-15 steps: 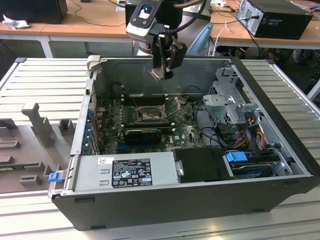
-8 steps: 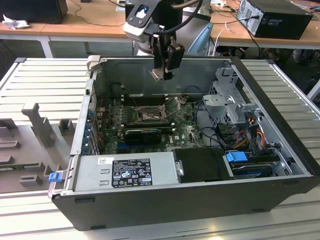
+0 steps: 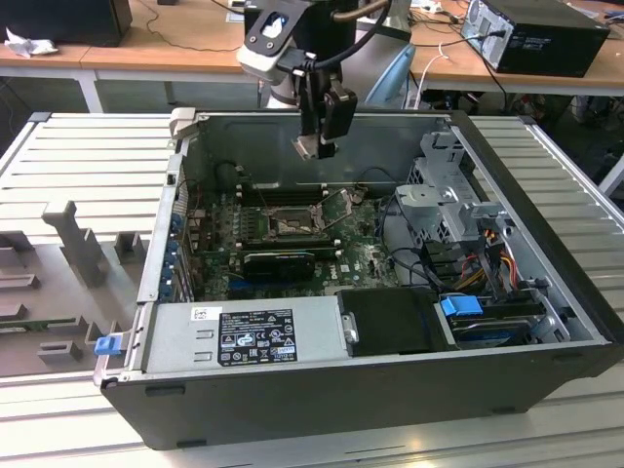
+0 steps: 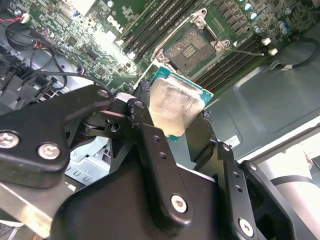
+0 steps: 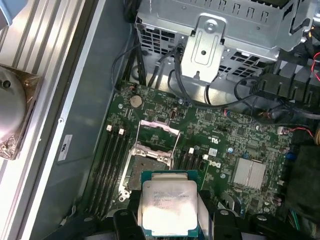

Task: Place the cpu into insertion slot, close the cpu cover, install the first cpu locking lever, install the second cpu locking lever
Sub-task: 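Place the cpu into insertion slot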

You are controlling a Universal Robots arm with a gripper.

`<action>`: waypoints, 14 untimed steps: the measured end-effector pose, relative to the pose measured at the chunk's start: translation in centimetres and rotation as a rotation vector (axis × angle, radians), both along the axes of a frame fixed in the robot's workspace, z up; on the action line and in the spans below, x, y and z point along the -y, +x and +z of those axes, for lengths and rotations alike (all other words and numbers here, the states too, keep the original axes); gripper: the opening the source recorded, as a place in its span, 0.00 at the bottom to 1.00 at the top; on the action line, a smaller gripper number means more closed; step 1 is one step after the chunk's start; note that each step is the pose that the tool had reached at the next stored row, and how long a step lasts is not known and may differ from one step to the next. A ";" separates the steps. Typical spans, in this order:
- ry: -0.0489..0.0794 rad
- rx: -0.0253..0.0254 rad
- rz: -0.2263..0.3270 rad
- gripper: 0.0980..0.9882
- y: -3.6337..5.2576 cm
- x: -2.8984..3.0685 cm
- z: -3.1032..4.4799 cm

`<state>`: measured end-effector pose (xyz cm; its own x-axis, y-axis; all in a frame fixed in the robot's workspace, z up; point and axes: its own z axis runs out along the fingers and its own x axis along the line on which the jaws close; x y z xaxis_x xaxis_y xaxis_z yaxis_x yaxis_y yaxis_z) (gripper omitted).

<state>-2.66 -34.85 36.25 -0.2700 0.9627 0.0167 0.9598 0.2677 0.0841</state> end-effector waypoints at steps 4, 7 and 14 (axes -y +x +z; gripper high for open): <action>0.000 0.0000 0.000 0.48 0.00 0.00 -0.63; 0.000 0.0000 -0.038 0.48 0.00 0.00 -0.97; -0.002 0.0000 -0.208 0.48 0.00 0.00 -1.95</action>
<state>-2.65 -34.85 34.30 -0.0654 0.9977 0.0151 0.9944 0.0639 0.0838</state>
